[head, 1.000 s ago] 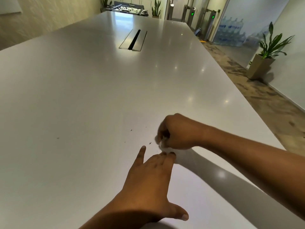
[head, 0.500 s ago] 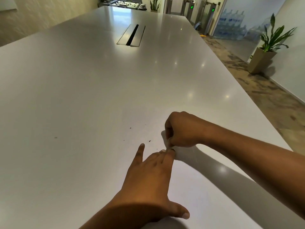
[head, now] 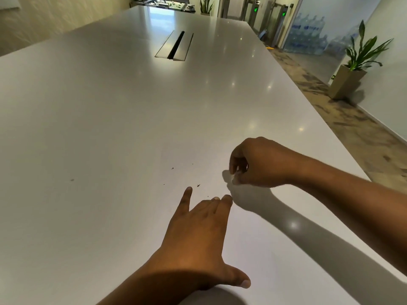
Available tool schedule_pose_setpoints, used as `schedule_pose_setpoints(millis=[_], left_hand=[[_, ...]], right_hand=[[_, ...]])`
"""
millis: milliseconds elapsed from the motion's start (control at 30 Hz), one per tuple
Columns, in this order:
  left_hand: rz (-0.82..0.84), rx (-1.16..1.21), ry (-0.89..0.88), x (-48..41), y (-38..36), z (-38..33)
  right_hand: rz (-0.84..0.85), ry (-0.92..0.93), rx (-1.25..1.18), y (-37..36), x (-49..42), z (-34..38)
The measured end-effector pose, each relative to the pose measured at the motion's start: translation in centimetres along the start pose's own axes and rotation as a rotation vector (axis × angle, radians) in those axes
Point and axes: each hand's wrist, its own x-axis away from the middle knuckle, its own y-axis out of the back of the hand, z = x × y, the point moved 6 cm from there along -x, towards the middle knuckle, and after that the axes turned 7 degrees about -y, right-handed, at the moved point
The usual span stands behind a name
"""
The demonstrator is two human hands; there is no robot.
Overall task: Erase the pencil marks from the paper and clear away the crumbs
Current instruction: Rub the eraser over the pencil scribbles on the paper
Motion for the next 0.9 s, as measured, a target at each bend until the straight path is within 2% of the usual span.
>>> schedule_pose_setpoints(millis=[100, 200, 400, 500, 600, 667, 800, 900], left_hand=[[-0.001, 0.019, 0.010, 0.0, 0.1, 0.0], [0.001, 0.020, 0.015, 0.0, 0.2, 0.0], [0.051, 0.024, 0.053, -0.1, 0.2, 0.0], [0.056, 0.016, 0.050, -0.3, 0.2, 0.0], [0.057, 0.025, 0.057, -0.4, 0.2, 0.0], [0.061, 0.021, 0.064, -0.4, 0.1, 0.0], [0.050, 0.024, 0.091, 0.0, 0.2, -0.2], [-0.001, 0.017, 0.040, 0.2, 0.1, -0.2]], right_hand=[[-0.138, 0.097, -0.028, -1.6, 1.2, 0.6], [-0.184, 0.085, -0.023, -3.7, 2.8, -0.2], [-0.102, 0.123, -0.014, -4.9, 6.4, -1.4], [-0.101, 0.150, -0.122, -4.2, 7.2, -0.7], [-0.032, 0.184, -0.163, -5.2, 8.0, 0.7], [-0.061, 0.134, -0.186, -5.6, 7.6, 0.0], [-0.240, -0.049, -0.225, -4.5, 5.3, -3.5], [-0.266, -0.097, -0.218, -4.2, 4.3, -4.3]])
